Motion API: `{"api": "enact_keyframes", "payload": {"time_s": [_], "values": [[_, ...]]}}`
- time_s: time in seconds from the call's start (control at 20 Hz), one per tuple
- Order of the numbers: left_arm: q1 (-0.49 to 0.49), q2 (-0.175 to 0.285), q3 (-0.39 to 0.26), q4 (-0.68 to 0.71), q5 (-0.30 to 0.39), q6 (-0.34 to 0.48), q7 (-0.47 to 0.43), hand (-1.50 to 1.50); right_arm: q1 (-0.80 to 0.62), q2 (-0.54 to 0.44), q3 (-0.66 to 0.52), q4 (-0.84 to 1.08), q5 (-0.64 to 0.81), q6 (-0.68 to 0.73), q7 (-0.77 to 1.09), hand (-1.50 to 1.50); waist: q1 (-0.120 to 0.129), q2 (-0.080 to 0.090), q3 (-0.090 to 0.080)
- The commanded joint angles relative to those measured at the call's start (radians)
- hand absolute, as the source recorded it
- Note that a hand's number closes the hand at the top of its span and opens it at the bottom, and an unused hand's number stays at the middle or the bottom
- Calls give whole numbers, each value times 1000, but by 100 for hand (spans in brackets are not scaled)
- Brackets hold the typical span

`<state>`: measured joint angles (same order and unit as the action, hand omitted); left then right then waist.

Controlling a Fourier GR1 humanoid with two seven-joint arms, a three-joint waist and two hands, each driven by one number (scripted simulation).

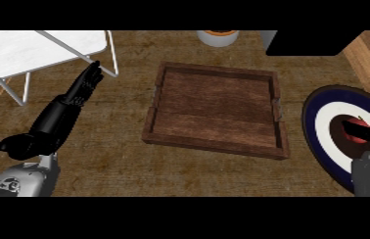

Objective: Pick the bell pepper from the tray and place it in the plate

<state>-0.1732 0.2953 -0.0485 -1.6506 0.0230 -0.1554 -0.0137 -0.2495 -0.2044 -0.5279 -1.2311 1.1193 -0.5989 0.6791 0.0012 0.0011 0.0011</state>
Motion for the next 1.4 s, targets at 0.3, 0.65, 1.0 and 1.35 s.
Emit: {"api": "enact_keyframes", "payload": {"time_s": [0.3, 0.65, 1.0, 1.35], "values": [[28, -13, 16, 13, -12, -10, -23, 0, 53, 37, 36, -227, -311, -162, -245, -150, -12, -6, 0], [8, 13, 48, -12, 22, -36, 23, 0, 182, 175, 56, -497, -687, -213, -426, -150, -24, -10, 1], [24, 10, 51, -56, 16, -40, 52, 0, 545, 203, 50, -789, -1039, -75, -630, -150, -26, -9, 0], [35, -14, 61, -27, -4, -54, -5, 0, 826, 204, 122, -893, -1275, -54, -805, -150, -16, -4, -1]]}}
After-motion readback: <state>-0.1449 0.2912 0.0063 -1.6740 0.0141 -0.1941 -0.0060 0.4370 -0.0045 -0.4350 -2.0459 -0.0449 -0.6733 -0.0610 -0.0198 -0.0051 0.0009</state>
